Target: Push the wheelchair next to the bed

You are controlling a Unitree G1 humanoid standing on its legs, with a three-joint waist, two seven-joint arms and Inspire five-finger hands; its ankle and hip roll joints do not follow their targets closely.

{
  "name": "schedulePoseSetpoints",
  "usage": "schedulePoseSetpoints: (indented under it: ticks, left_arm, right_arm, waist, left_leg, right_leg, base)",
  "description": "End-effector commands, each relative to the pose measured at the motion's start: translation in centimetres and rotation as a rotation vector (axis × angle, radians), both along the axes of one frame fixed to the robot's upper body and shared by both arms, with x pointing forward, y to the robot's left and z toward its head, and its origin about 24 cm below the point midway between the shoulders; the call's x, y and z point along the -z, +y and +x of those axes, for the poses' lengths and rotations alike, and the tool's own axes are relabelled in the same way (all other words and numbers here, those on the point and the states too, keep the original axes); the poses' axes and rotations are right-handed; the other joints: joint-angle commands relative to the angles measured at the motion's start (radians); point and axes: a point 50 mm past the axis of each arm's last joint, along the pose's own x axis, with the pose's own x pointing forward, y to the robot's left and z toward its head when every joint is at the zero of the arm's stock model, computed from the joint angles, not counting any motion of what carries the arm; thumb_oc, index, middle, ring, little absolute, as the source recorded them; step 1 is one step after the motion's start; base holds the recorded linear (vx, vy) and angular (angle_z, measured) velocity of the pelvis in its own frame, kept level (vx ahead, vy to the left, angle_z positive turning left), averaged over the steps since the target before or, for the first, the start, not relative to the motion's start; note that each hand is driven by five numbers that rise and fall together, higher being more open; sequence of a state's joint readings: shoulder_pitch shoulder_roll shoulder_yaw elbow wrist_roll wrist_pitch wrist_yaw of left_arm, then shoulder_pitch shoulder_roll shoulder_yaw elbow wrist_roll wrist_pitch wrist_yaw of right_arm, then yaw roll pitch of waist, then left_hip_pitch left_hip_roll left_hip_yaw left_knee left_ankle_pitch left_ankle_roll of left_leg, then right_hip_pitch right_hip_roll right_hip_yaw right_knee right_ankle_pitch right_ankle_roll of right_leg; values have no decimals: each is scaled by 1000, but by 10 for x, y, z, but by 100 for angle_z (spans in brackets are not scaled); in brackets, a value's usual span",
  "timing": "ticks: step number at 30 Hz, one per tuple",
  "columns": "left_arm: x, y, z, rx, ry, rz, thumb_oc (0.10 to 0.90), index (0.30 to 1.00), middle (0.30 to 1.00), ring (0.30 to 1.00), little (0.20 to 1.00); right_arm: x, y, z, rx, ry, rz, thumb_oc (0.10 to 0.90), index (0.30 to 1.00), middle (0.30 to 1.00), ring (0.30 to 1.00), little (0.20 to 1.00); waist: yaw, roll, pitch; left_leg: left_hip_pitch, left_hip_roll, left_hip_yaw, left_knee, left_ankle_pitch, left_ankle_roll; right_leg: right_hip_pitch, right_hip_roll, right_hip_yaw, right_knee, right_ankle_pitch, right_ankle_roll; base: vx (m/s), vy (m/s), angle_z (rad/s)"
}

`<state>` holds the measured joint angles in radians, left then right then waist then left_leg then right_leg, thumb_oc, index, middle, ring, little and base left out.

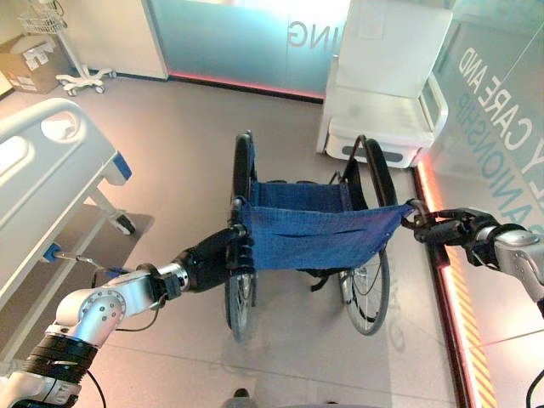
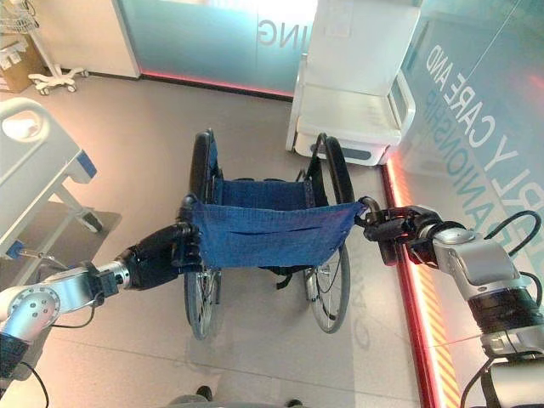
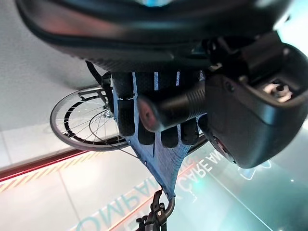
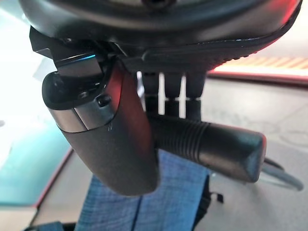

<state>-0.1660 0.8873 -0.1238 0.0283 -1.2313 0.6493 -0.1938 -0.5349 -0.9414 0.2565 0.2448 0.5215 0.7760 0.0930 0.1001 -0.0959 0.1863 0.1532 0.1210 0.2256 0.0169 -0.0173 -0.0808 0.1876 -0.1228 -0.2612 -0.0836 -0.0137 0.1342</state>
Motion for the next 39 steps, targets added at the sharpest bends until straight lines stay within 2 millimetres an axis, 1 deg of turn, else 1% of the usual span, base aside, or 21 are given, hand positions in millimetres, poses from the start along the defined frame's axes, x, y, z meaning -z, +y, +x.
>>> schedulePoseSetpoints:
  ticks: [1, 2, 4, 5, 9, 12, 14, 15, 18, 19, 20, 22, 23, 26, 29, 32, 33, 34, 36, 37, 39]
  left_arm:
    - [-91, -14, 37, 20, -452, -259, 400, 300, 300, 300, 300]
    - [-90, -11, 36, 10, -454, -257, 400, 300, 300, 300, 300]
    - [-87, -4, 32, -17, -452, -250, 400, 300, 300, 300, 300]
    - [-86, -3, 31, -24, -450, -247, 400, 300, 300, 300, 300]
    - [-79, 7, 25, -58, -457, -246, 400, 300, 300, 300, 300]
    - [-81, 9, 21, -64, -480, -235, 400, 300, 300, 300, 300]
    - [-85, 11, 20, -76, -492, -234, 400, 300, 300, 300, 300]
    - [-92, 12, 20, -85, -506, -231, 400, 300, 300, 300, 300]
    - [-102, 16, 17, -83, -521, -204, 400, 300, 300, 300, 300]
    - [-105, 17, 18, -83, -521, -195, 400, 300, 300, 300, 300]
    - [-109, 23, 18, -83, -529, -175, 400, 300, 300, 300, 300]
    - [-113, 27, 17, -78, -541, -172, 400, 300, 300, 300, 300]
    - [-115, 28, 16, -73, -547, -174, 400, 300, 300, 300, 300]
    - [-123, 30, 13, -53, -566, -178, 400, 300, 300, 300, 300]
    - [-132, 31, 9, -53, -589, -180, 400, 300, 300, 300, 300]
    - [-131, 27, 10, -68, -609, -210, 400, 300, 300, 300, 300]
    - [-131, 24, 9, -69, -616, -217, 400, 300, 300, 300, 300]
    - [-132, 21, 8, -70, -623, -227, 400, 300, 300, 300, 300]
    - [-133, 21, 8, -69, -625, -227, 400, 300, 300, 300, 300]
    - [-134, 22, 9, -72, -635, -220, 400, 300, 300, 300, 300]
    - [-133, 23, 11, -74, -642, -210, 400, 300, 300, 300, 300]
  right_arm:
    - [-59, 21, 17, -228, -194, -24, 400, 300, 300, 300, 300]
    - [-60, 22, 18, -240, -203, -19, 400, 300, 300, 300, 300]
    - [-62, 24, 19, -269, -210, -16, 400, 300, 300, 300, 300]
    - [-63, 23, 19, -277, -212, -18, 400, 300, 300, 300, 300]
    - [-61, 35, 19, -310, -218, -21, 400, 300, 300, 300, 300]
    - [-63, 39, 18, -309, -228, -12, 400, 300, 300, 300, 300]
    - [-67, 40, 19, -313, -229, -3, 400, 300, 300, 300, 300]
    - [-72, 40, 21, -321, -225, 2, 400, 300, 300, 300, 300]
    - [-77, 36, 17, -321, -231, 19, 400, 300, 300, 300, 300]
    - [-80, 34, 17, -320, -240, 27, 400, 300, 300, 300, 300]
    - [-88, 29, 14, -317, -267, 32, 400, 300, 300, 300, 300]
    - [-94, 28, 14, -310, -288, 35, 400, 300, 300, 300, 300]
    - [-97, 28, 14, -306, -298, 34, 400, 300, 300, 300, 300]
    - [-107, 25, 14, -290, -324, 30, 400, 300, 300, 300, 300]
    - [-121, 25, 14, -297, -358, 19, 400, 300, 300, 300, 300]
    - [-132, 25, 15, -320, -384, -13, 400, 300, 300, 300, 300]
    - [-136, 25, 15, -325, -396, -31, 400, 300, 300, 300, 300]
    - [-142, 28, 15, -337, -414, -47, 400, 300, 300, 300, 300]
    - [-144, 31, 16, -339, -420, -50, 400, 300, 300, 300, 300]
    - [-148, 42, 18, -350, -442, -59, 400, 300, 300, 300, 300]
    - [-150, 52, 19, -361, -455, -59, 400, 300, 300, 300, 300]
  waist:
    - [10, 10, -61]
    - [23, 13, -46]
    - [46, 28, -31]
    - [51, 36, -29]
    - [93, 84, -31]
    - [122, 79, -40]
    - [135, 75, -53]
    - [145, 64, -70]
    - [166, 34, -93]
    - [172, 23, -102]
    - [177, -7, -110]
    - [173, -9, -114]
    - [172, -11, -112]
    - [172, -27, -98]
    - [184, -24, -81]
    - [167, -3, -53]
    - [155, 3, -44]
    - [137, 6, -35]
    - [129, 8, -29]
    - [114, 8, -15]
    - [109, 9, -5]
  left_leg:
    - [-147, 104, -45, 413, 48, -62]
    - [-203, 75, -72, 456, 48, -52]
    - [-246, 8, -96, 405, 52, -35]
    - [-250, -4, -97, 364, 65, -36]
    - [-271, -24, -140, 2, 240, -46]
    - [-302, -30, -175, -24, 268, -44]
    - [-290, -45, -163, -42, 232, -33]
    - [-287, -64, -140, -13, 183, -9]
    - [-300, -104, -124, 36, 118, 31]
    - [-296, -119, -111, 43, 103, 48]
    - [-283, -175, -106, 41, 80, 91]
    - [-264, -199, -117, 37, 61, 113]
    - [-264, -207, -117, 41, 54, 116]
    - [-303, -237, -112, 98, 36, 105]
    - [-351, -243, -112, 211, 6, 75]
    - [-362, -241, -148, 320, 3, 40]
    - [-351, -242, -161, 339, -20, 33]
    - [-303, -241, -183, 336, -93, 43]
    - [-281, -236, -190, 336, -129, 51]
    - [-229, -218, -208, 342, -198, 65]
    - [-200, -195, -225, 364, -224, 67]
  right_leg:
    - [-44, 60, -8, 131, -63, -65]
    - [-39, 72, 4, 142, -68, -72]
    - [-20, 92, 30, 153, -79, -65]
    - [-13, 102, 37, 154, -83, -61]
    - [60, 154, 81, 165, -129, -62]
    - [108, 157, 111, 177, -174, -69]
    - [119, 153, 99, 196, -202, -64]
    - [129, 149, 82, 228, -232, -56]
    - [129, 136, 53, 321, -221, -28]
    - [121, 132, 33, 387, -196, -10]
    - [83, 116, 27, 546, -60, 63]
    - [-3, 124, 58, 638, 36, 99]
    - [-23, 126, 65, 637, 33, 99]
    - [-11, 121, 52, 488, -12, 68]
    - [11, 86, 33, 278, -108, -2]
    - [-24, 39, 68, 126, -68, -28]
    - [-56, 7, 88, 84, -19, -14]
    - [-129, -58, 117, 59, 64, 30]
    - [-158, -77, 122, 57, 85, 48]
    - [-233, -124, 136, 36, 132, 79]
    - [-267, -138, 129, 28, 150, 86]
  base:
    - [94, -238, -39]
    - [134, -112, -31]
    - [202, 3, -8]
    - [285, 83, -8]
    - [441, 163, -31]
    - [452, 191, -60]
    - [381, 203, -61]
    - [419, 239, -63]
    - [387, 208, -45]
    - [497, 320, -7]
    - [453, 308, 6]
    - [355, 219, 21]
    - [297, 134, 22]
    - [260, 25, 29]
    - [237, -37, 16]
    - [254, -11, 23]
    - [376, -76, 40]
    - [310, -85, 45]
    - [303, -147, 14]
    - [529, -318, -5]
    - [578, -322, 20]
